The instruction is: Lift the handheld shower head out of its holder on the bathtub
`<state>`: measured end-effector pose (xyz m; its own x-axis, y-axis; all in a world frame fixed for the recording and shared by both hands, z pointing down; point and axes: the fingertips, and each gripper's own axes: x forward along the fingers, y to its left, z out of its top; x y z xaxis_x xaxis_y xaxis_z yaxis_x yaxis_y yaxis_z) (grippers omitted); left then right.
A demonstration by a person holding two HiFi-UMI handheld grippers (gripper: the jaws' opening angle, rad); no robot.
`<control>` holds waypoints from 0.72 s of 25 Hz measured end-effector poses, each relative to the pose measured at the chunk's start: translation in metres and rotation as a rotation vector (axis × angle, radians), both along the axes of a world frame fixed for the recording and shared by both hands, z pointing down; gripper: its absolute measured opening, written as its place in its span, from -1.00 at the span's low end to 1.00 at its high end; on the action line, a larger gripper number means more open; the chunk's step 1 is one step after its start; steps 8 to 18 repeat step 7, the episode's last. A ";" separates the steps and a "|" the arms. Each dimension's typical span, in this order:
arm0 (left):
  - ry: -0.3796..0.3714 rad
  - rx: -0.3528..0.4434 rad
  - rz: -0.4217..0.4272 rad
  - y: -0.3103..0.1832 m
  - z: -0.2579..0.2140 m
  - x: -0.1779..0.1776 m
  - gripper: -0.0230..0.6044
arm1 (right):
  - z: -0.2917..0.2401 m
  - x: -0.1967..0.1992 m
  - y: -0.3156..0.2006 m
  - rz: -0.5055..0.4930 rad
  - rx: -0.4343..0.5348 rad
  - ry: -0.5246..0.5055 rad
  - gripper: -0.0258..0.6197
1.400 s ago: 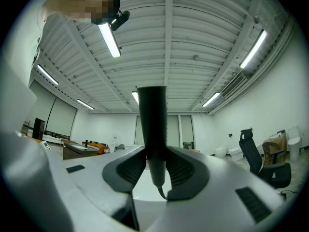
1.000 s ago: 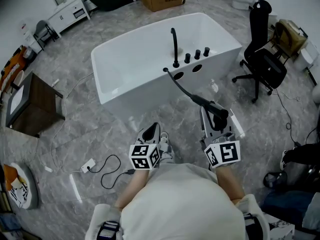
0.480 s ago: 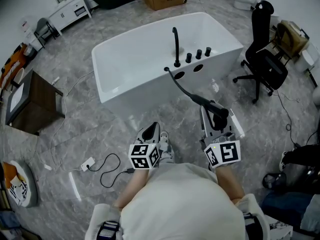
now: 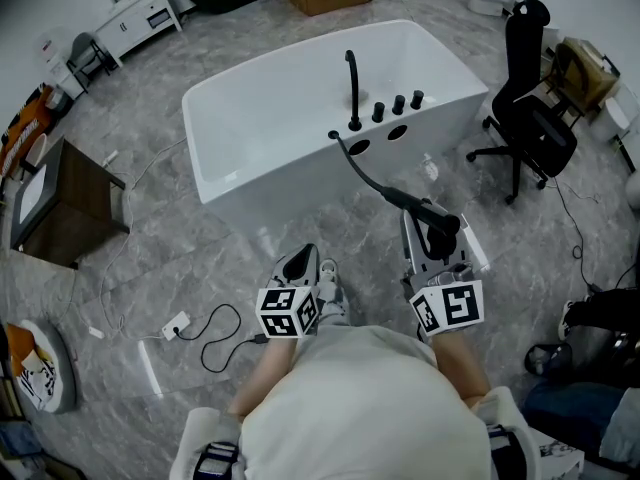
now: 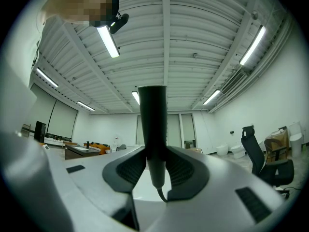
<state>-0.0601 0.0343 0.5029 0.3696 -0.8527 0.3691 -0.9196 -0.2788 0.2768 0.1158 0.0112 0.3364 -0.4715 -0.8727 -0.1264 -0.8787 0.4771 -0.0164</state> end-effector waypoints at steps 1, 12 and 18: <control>0.000 0.000 0.000 -0.001 0.000 0.000 -0.86 | 0.000 0.000 0.000 -0.001 0.000 0.000 -0.49; -0.001 0.003 -0.004 -0.004 0.000 -0.001 -0.86 | -0.003 -0.002 -0.001 -0.009 0.009 -0.002 -0.49; -0.001 0.003 -0.004 -0.004 0.000 -0.001 -0.86 | -0.003 -0.002 -0.001 -0.009 0.009 -0.002 -0.49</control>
